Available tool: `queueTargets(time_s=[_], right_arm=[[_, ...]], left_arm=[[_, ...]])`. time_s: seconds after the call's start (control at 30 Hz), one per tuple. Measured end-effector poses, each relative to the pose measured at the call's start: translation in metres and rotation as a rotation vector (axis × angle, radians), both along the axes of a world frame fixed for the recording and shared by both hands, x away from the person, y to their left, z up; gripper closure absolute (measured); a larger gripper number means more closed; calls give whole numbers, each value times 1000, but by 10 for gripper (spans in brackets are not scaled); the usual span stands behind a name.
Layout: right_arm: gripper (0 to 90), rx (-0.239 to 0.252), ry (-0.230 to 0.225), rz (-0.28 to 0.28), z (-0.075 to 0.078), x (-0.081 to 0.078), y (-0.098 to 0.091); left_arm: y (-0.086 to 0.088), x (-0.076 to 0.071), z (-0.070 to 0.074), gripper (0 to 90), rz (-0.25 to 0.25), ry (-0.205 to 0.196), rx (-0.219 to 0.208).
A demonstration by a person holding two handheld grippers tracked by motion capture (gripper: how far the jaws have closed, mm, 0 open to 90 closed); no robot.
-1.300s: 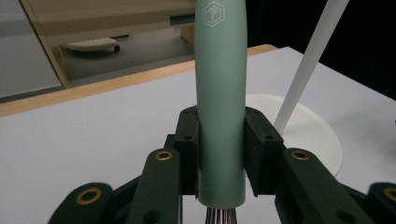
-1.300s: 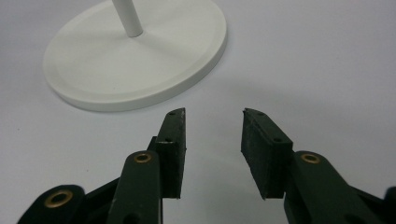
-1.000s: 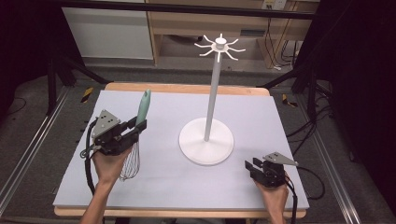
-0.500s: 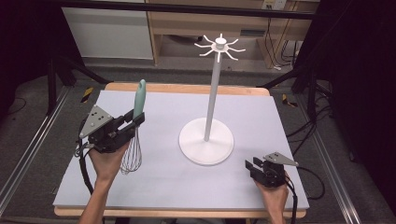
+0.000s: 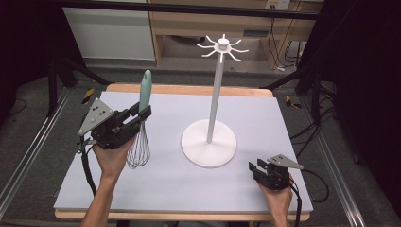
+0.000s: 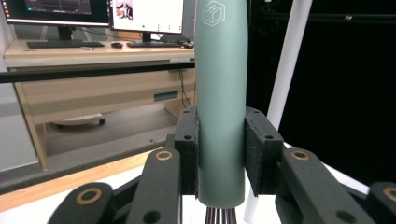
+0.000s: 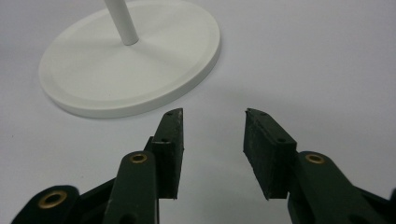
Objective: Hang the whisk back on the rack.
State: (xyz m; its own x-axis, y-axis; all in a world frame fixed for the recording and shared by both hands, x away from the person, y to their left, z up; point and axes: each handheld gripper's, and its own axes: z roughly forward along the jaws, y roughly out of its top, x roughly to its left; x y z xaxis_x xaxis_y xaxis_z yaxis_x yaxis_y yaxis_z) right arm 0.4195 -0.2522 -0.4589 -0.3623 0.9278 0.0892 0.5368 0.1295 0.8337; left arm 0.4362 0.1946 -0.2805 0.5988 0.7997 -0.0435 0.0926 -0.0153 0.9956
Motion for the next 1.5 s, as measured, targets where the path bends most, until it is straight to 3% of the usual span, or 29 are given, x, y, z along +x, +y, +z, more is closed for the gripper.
queueTargets(time_s=[0.57, 1.5], right_arm=[[470, -8, -14, -36, -2, 1, -4], [440, -19, -16, -45, -3, 0, -3]], left_arm=[[-31, 4, 20, 686, -63, -45, 10], [-65, 7, 42, 686, -117, -89, 17]])
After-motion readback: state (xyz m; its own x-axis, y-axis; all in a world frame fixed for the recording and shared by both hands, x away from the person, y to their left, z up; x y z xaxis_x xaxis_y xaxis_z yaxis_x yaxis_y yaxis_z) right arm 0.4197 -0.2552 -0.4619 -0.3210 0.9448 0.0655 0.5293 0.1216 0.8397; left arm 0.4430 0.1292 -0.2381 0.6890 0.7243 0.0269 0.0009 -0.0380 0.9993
